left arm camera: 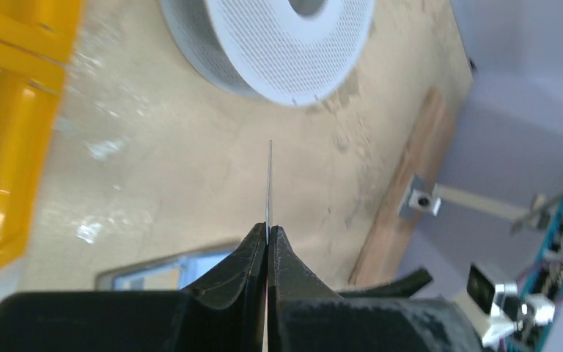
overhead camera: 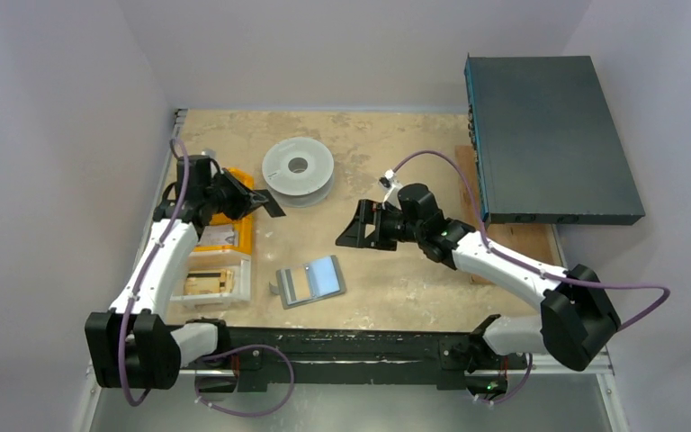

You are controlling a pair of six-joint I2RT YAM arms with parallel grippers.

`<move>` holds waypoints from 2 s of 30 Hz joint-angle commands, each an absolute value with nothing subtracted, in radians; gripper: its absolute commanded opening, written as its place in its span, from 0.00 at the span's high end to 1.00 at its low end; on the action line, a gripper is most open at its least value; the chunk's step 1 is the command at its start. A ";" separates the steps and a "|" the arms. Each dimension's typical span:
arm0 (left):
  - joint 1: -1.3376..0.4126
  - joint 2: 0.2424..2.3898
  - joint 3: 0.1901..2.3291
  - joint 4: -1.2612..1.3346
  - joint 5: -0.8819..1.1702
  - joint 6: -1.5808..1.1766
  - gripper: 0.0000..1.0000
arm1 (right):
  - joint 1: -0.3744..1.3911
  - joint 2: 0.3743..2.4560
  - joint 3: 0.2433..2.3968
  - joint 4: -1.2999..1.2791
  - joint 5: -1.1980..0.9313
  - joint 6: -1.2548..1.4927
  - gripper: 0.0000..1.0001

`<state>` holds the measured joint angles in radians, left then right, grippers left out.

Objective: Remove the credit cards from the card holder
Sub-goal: Place the credit card in the storage box.

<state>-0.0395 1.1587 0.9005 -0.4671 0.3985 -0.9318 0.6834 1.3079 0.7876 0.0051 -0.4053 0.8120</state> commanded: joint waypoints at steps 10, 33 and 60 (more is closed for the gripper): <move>0.146 1.442 1.133 -0.497 0.069 -0.897 1.00 | 0.686 1.208 0.808 -0.170 -0.246 0.662 0.01; 0.221 1.669 1.307 -0.483 0.020 -0.860 0.67 | 0.686 1.221 0.813 -0.173 -0.252 0.603 0.01; -0.037 1.191 0.908 -0.580 0.386 -0.683 0.48 | 0.896 1.414 0.939 -0.222 -0.003 0.653 0.04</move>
<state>0.0322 1.2411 0.9619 -0.5724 0.2687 -0.7338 0.8173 1.3598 0.8566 -0.2230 -0.0883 0.6239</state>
